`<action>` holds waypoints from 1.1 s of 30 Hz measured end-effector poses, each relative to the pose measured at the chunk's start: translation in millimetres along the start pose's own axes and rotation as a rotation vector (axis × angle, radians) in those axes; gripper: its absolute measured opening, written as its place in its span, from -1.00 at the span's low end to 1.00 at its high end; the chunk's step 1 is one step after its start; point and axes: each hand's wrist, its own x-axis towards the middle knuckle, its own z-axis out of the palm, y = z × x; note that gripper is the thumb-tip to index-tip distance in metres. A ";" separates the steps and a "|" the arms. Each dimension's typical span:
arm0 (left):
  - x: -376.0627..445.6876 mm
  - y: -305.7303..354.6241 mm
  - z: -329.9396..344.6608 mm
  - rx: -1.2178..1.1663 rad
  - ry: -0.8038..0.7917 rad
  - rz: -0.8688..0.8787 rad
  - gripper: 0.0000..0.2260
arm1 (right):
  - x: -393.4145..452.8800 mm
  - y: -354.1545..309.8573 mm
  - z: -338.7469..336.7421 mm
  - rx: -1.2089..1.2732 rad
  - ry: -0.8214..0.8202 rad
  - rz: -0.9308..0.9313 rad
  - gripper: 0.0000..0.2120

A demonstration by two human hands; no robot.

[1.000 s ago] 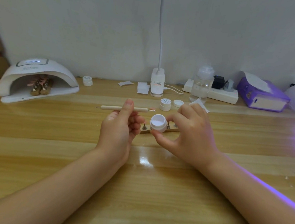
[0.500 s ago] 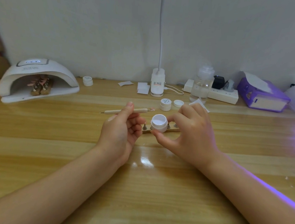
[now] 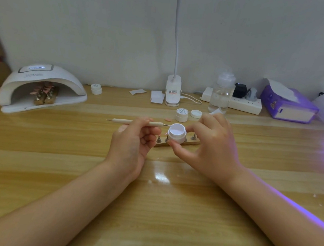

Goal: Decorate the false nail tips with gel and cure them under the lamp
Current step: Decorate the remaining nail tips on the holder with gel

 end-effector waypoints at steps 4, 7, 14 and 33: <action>0.2 0.6 -0.2 -0.003 0.017 -0.014 -0.73 | 0.6 -2.6 -2.8 0.018 -0.023 0.045 -0.64; 0.2 0.4 -1.5 0.006 0.016 0.006 -0.85 | 4.3 -3.5 -6.7 0.127 -0.009 0.179 -0.69; 1.6 2.3 -4.8 0.039 0.053 0.054 -0.71 | 11.1 27.7 -14.5 0.163 -0.038 0.577 -0.74; 1.2 -2.0 -7.6 0.089 0.027 0.078 -0.85 | 2.0 61.7 -4.7 -0.162 -0.522 0.904 -0.48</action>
